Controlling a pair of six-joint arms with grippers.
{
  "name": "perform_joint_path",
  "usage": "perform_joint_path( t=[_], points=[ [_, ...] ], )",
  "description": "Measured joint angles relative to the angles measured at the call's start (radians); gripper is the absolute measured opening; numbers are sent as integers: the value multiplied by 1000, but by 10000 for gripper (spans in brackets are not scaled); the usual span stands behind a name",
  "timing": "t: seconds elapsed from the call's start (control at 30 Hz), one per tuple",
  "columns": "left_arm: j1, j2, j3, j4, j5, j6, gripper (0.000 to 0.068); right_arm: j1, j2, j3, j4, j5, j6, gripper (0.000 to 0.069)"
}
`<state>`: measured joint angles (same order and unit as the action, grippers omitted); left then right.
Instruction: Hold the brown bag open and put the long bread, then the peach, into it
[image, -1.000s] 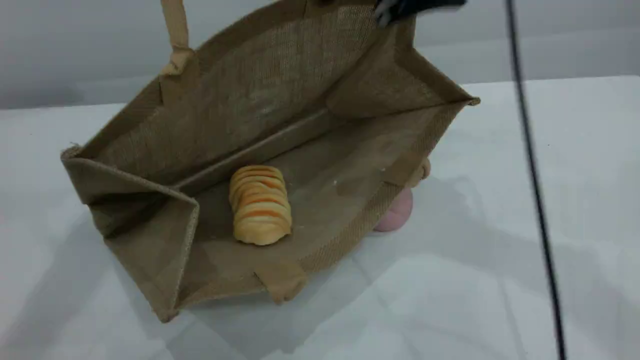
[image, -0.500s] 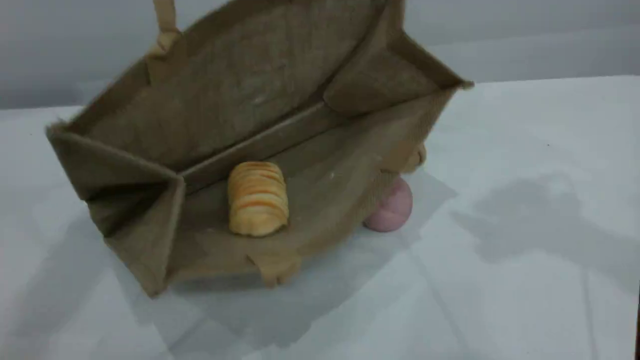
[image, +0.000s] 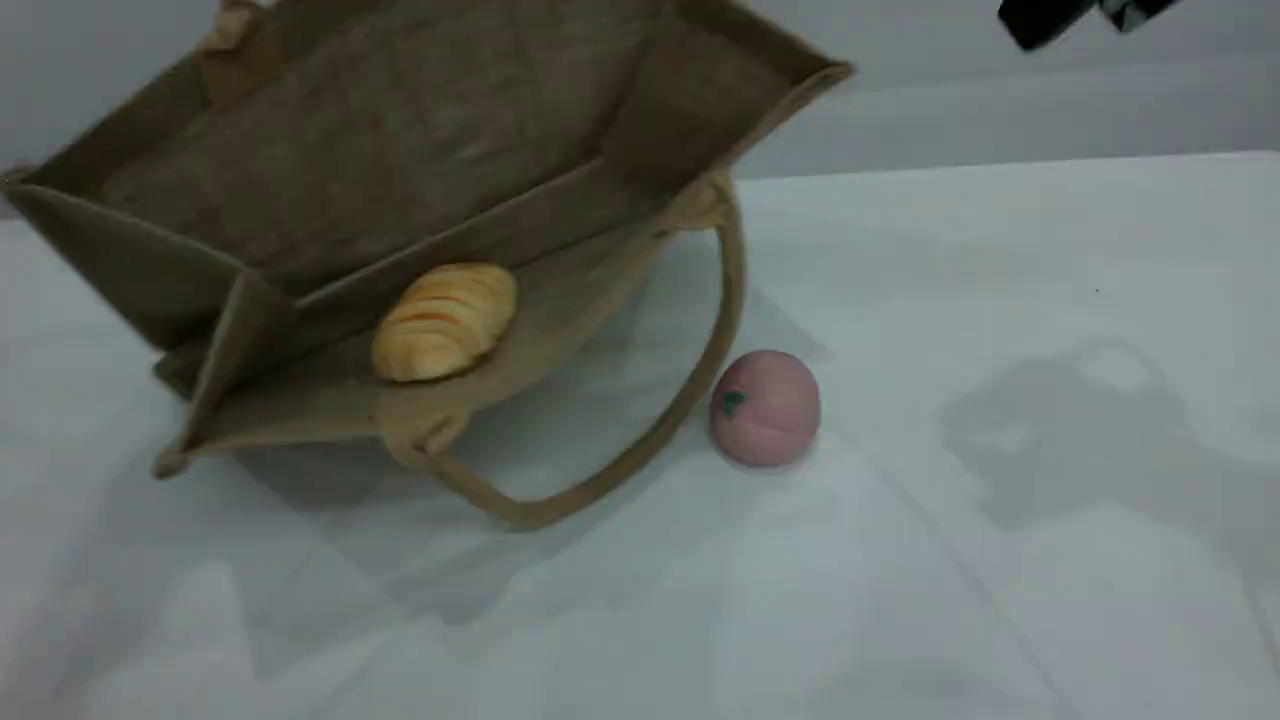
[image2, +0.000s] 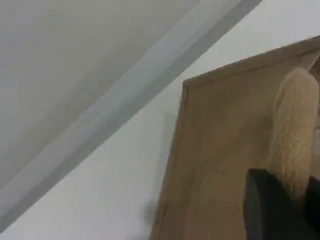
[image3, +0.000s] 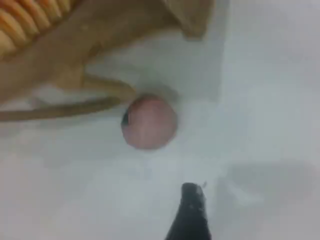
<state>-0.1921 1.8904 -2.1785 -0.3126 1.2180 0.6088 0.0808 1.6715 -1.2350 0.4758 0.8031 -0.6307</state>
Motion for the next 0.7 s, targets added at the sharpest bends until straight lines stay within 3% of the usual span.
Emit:
perform_joint_path(
  t=[0.2,0.7],
  points=[
    [1,0,0,1,-71,-56,92,37,87,0,14,-14,0,531],
    [1,1,1,0,-91,-82,92,259,318,1,22,-282,0,531]
  ],
)
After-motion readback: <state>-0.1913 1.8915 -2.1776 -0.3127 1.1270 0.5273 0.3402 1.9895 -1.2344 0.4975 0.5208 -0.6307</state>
